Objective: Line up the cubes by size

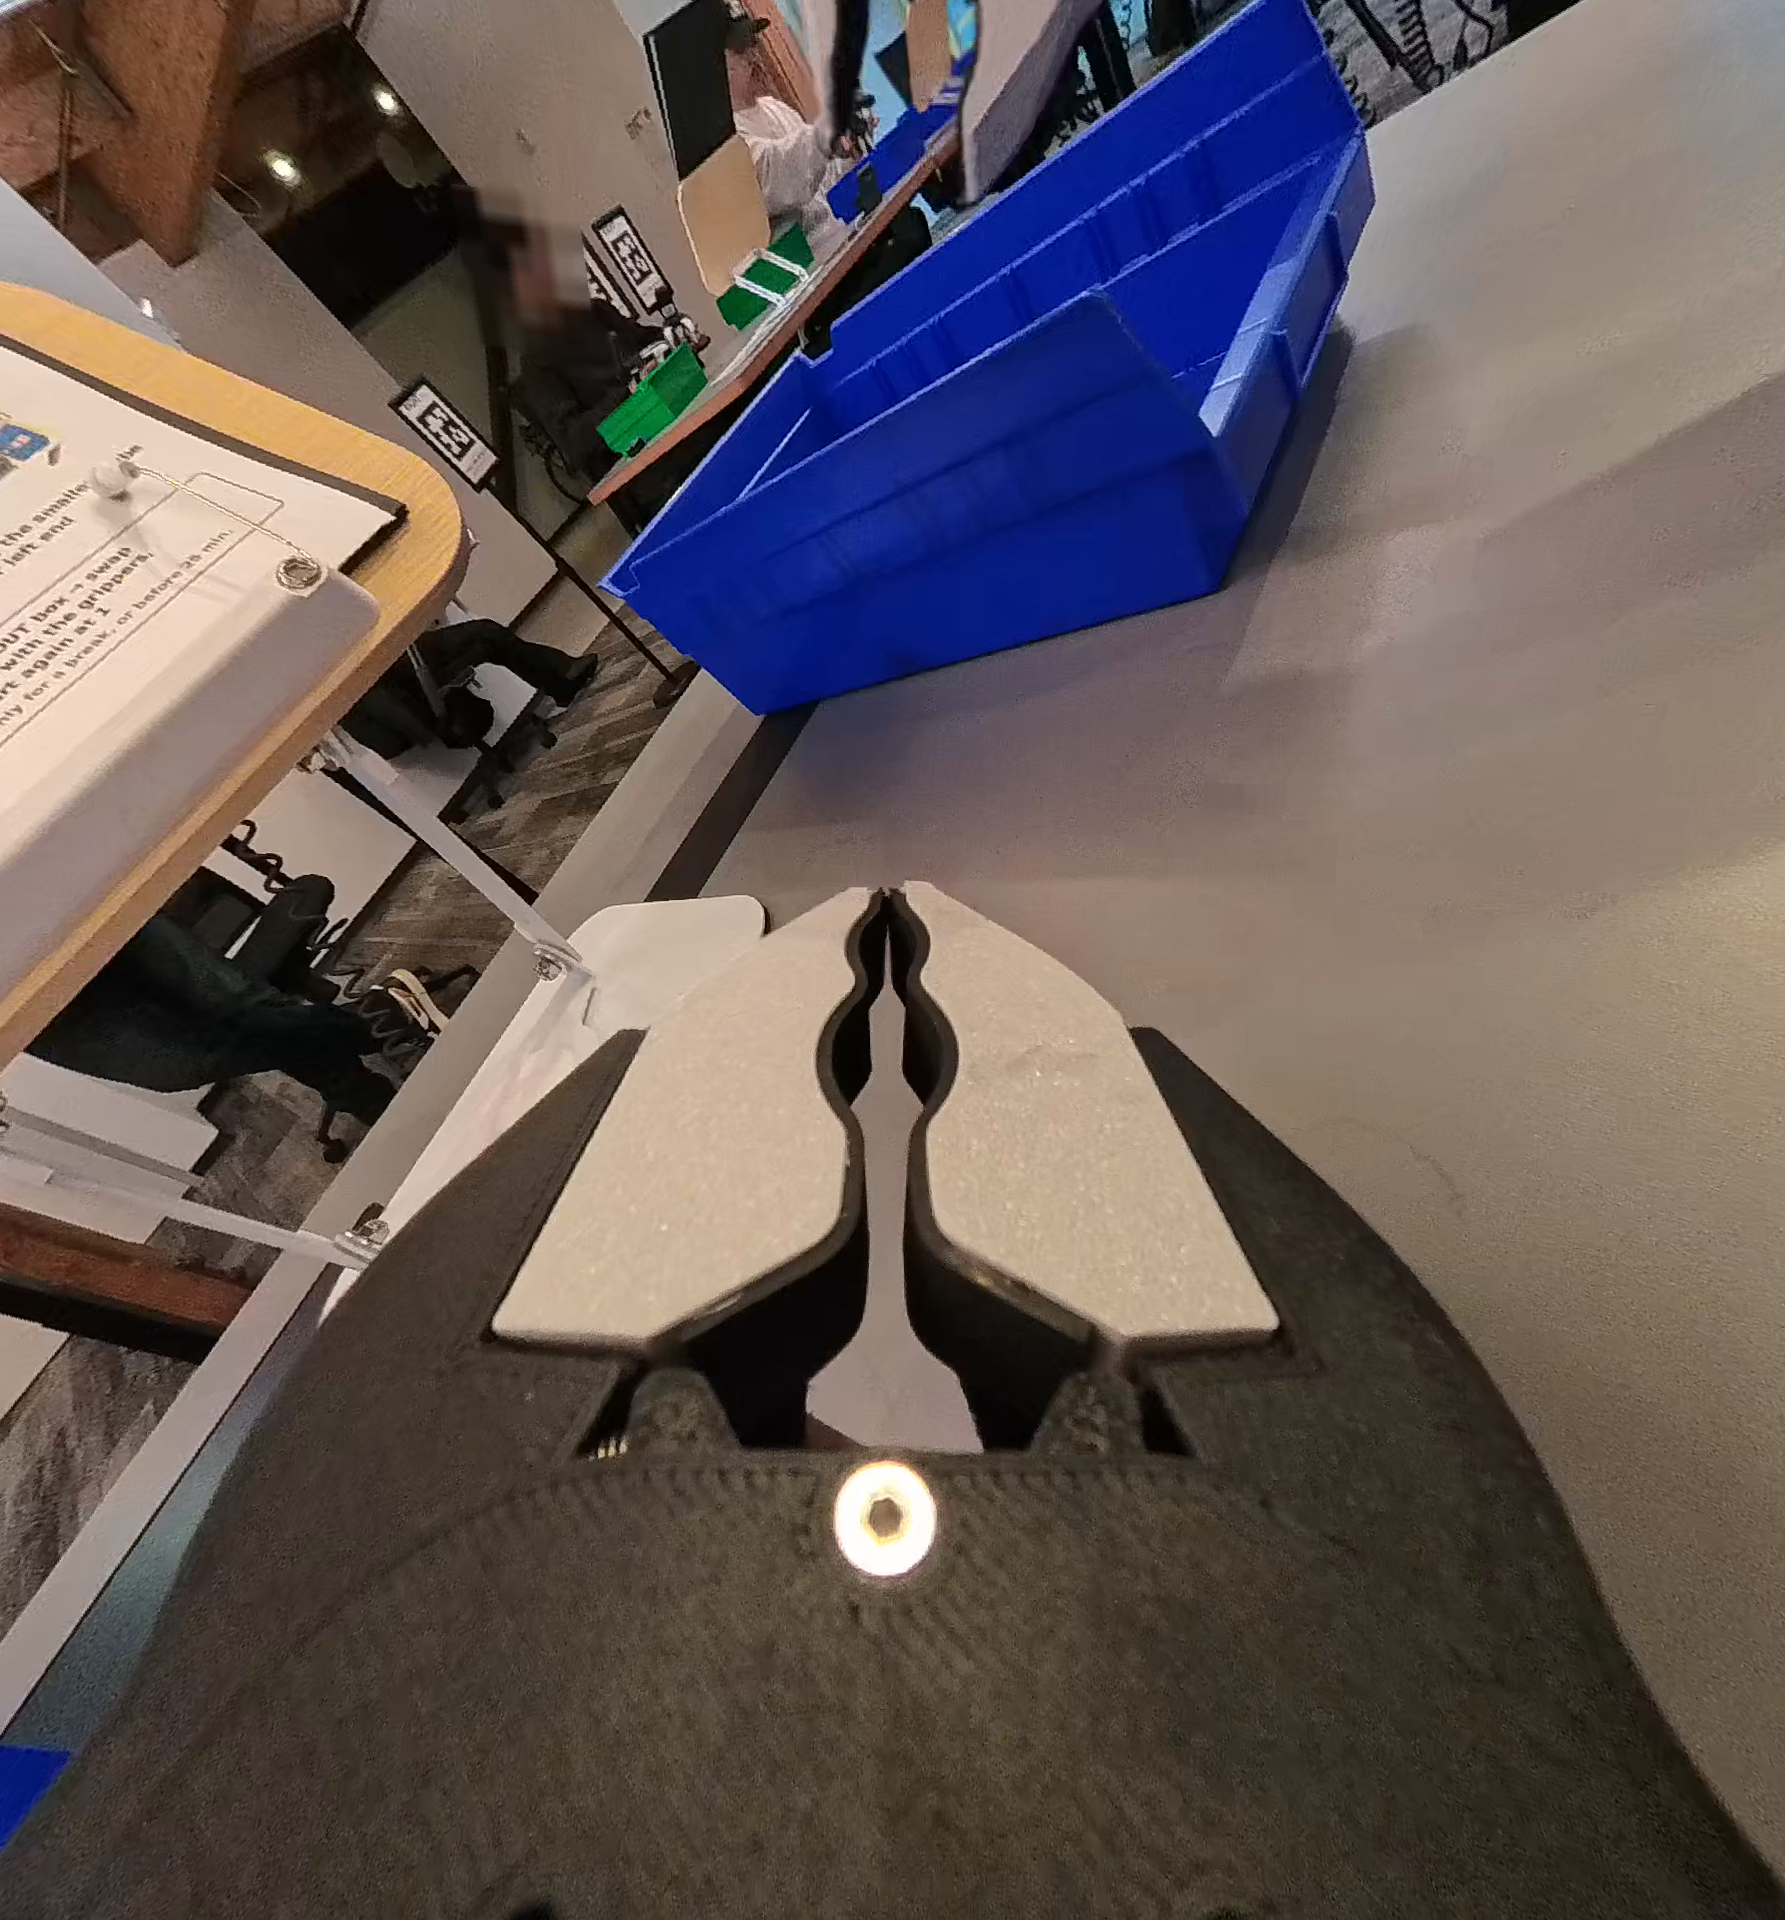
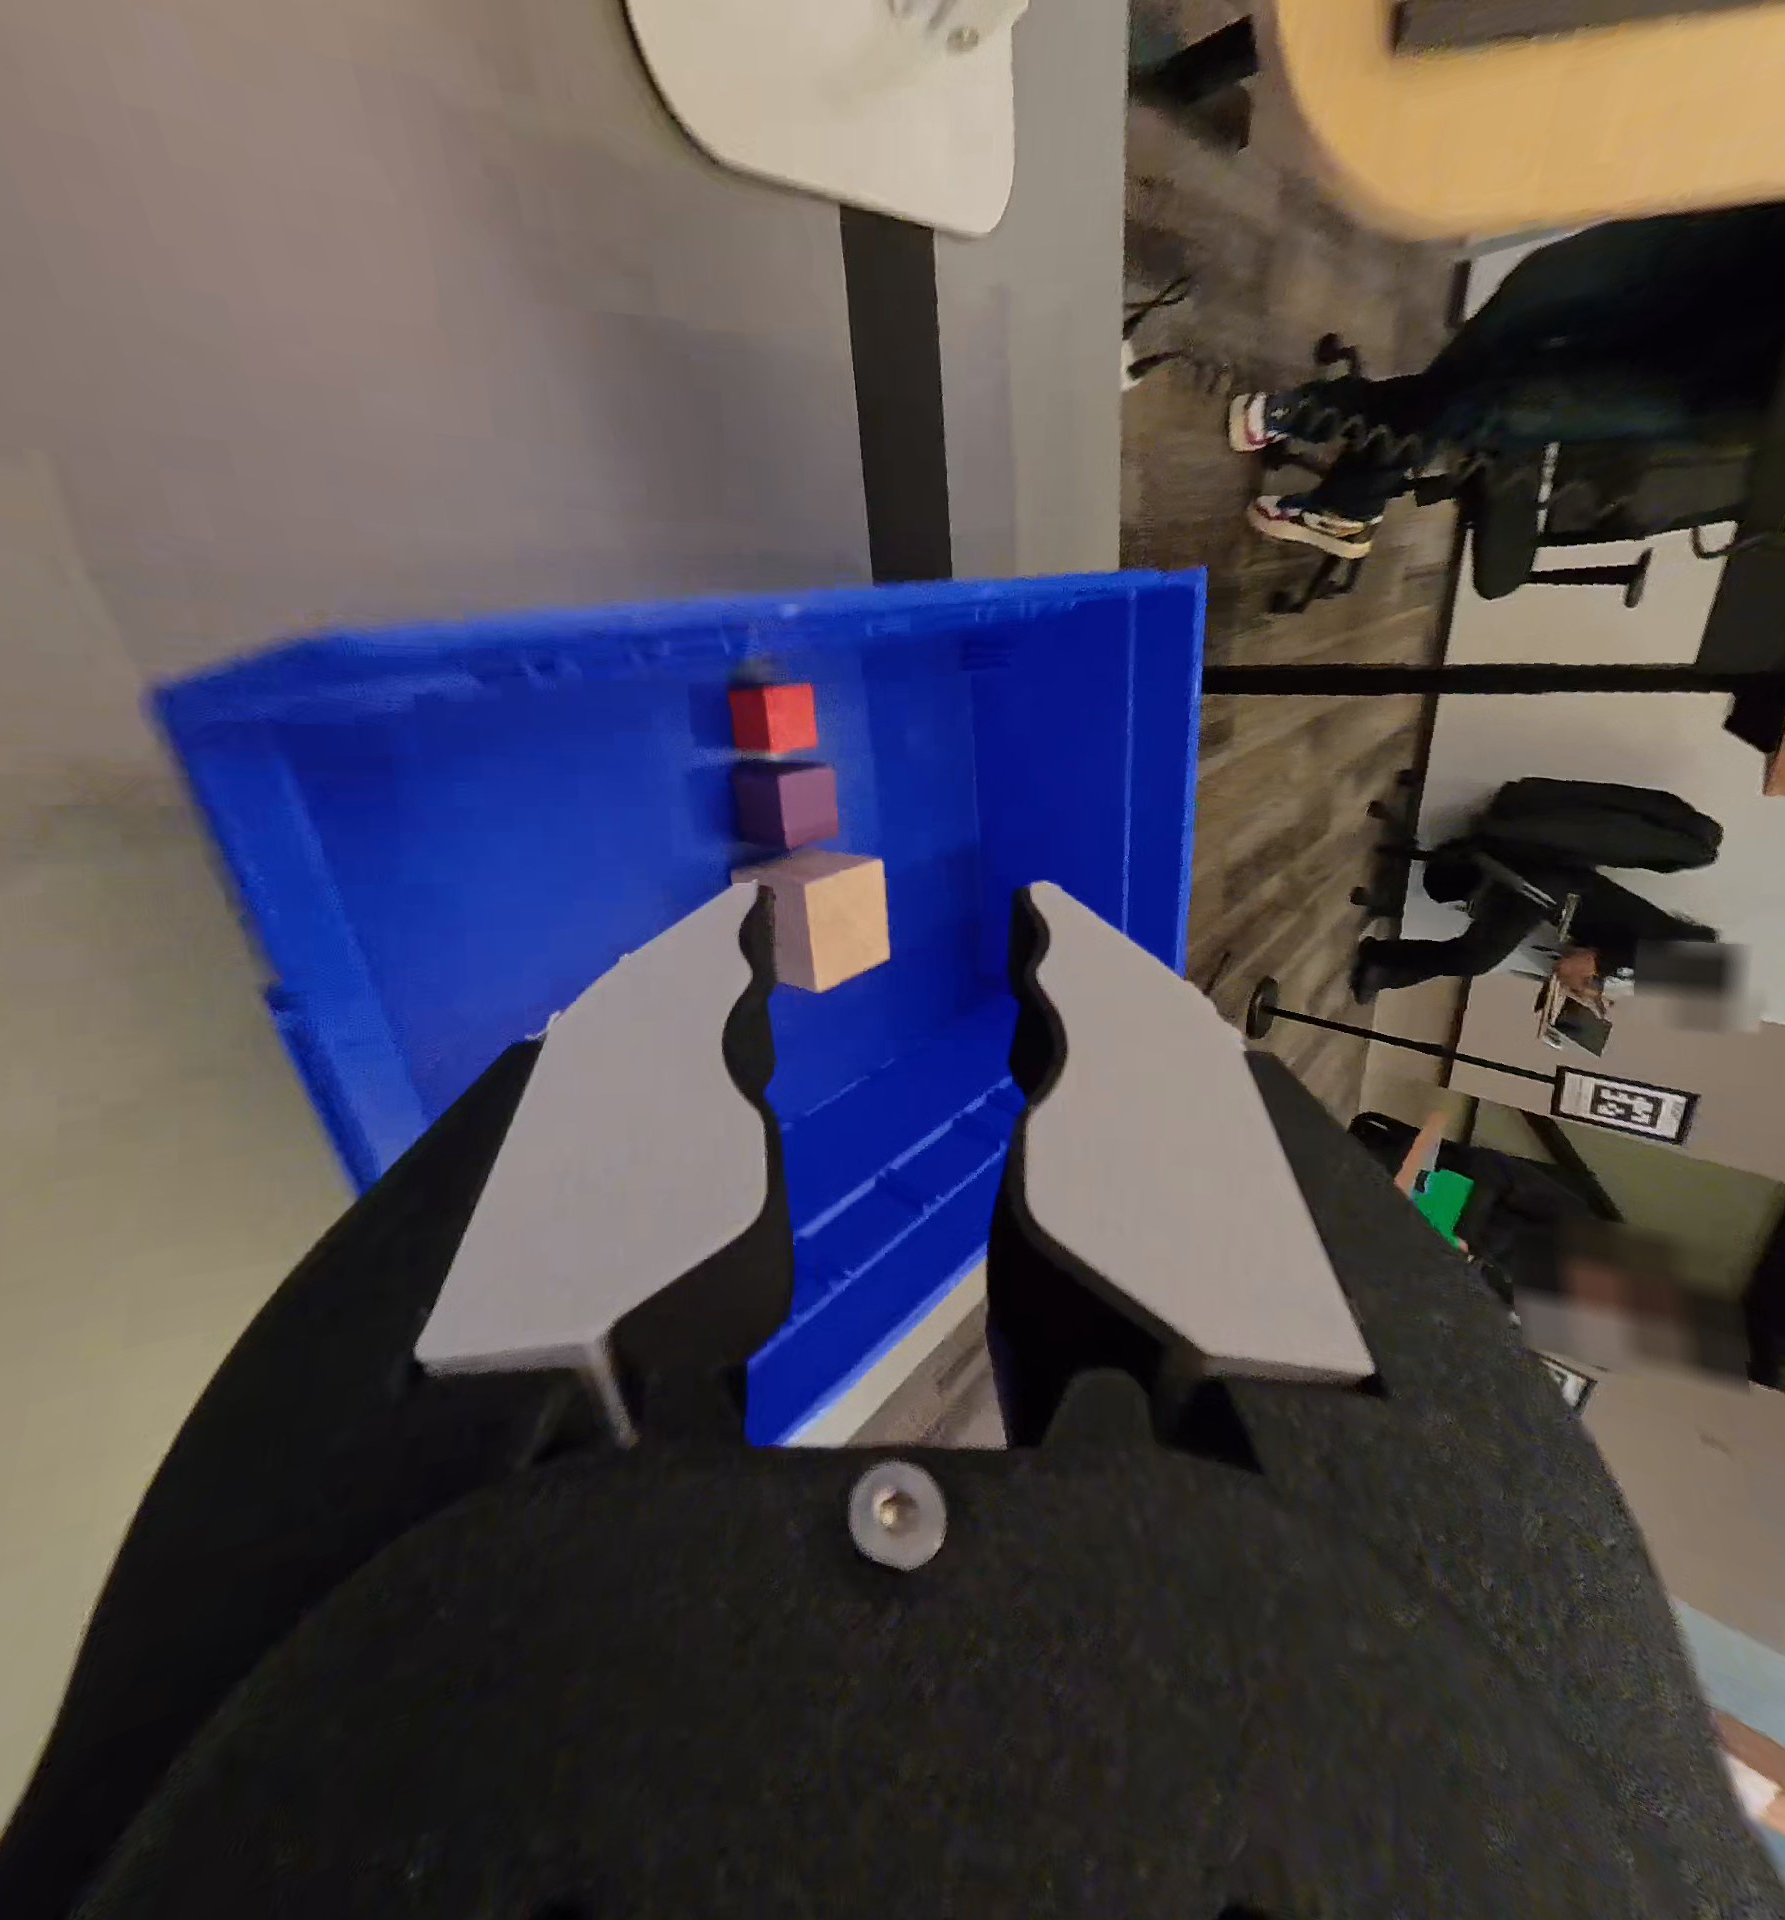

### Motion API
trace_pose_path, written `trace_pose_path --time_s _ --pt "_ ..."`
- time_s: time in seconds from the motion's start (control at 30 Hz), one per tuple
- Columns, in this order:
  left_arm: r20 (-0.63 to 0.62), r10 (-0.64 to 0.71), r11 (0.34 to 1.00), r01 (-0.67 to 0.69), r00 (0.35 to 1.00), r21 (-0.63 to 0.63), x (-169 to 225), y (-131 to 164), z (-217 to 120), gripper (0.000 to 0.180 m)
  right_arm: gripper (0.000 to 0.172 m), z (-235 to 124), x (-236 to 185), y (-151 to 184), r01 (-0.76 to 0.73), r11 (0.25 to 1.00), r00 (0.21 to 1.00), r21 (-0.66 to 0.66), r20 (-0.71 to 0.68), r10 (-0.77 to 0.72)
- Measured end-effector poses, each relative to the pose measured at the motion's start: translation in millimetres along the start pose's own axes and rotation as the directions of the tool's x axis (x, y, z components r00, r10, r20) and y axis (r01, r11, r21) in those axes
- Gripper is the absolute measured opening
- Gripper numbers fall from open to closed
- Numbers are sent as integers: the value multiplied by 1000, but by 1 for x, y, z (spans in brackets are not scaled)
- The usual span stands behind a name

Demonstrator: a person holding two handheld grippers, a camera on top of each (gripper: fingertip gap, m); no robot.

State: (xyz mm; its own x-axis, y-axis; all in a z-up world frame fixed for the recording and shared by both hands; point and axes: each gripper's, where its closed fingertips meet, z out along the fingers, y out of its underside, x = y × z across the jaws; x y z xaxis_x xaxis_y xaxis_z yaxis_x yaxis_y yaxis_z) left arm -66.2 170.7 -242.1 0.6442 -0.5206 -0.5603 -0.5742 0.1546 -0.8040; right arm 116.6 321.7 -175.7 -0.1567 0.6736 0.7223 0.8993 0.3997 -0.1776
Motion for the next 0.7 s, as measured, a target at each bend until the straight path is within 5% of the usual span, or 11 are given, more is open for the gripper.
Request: trace_pose_path --time_s 0.33,0.7 --pt "31 -8 1000 9 999 -15 -6 3 0 0 16 -12 -78 -92 -204 960 974 191 -59 219" --pt "65 -56 997 59 996 -43 -17 12 -1 0 0 41 -113 -174 -523 767 835 371 41 549"
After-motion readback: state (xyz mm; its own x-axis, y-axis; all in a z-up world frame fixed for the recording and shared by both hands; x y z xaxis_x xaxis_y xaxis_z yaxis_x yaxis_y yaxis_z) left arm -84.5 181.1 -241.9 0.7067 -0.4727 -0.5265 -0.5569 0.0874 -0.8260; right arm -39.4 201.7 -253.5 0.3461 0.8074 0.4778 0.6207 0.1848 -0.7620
